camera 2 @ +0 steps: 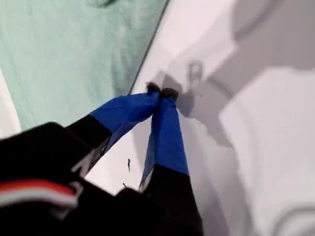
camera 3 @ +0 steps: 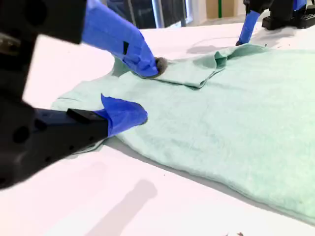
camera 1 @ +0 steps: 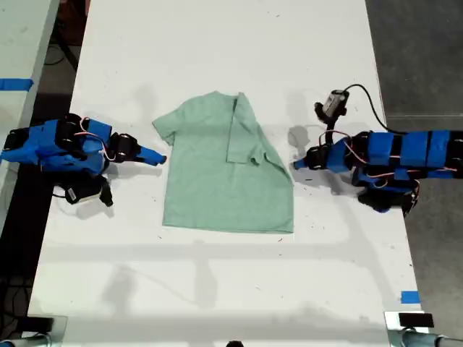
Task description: Fold t shirt
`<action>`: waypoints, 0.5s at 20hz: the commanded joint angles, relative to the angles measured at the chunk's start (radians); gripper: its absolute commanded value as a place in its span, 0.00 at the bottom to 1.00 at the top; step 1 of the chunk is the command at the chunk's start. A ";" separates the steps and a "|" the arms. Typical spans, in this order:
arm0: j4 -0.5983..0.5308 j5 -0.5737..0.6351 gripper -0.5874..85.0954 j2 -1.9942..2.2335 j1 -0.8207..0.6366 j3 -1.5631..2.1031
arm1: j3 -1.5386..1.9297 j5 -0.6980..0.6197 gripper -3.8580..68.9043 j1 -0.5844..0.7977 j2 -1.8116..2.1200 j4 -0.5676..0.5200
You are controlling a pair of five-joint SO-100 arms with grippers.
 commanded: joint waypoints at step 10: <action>0.002 -0.015 0.14 0.009 0.017 0.006 | 0.153 0.100 0.06 0.020 0.703 0.417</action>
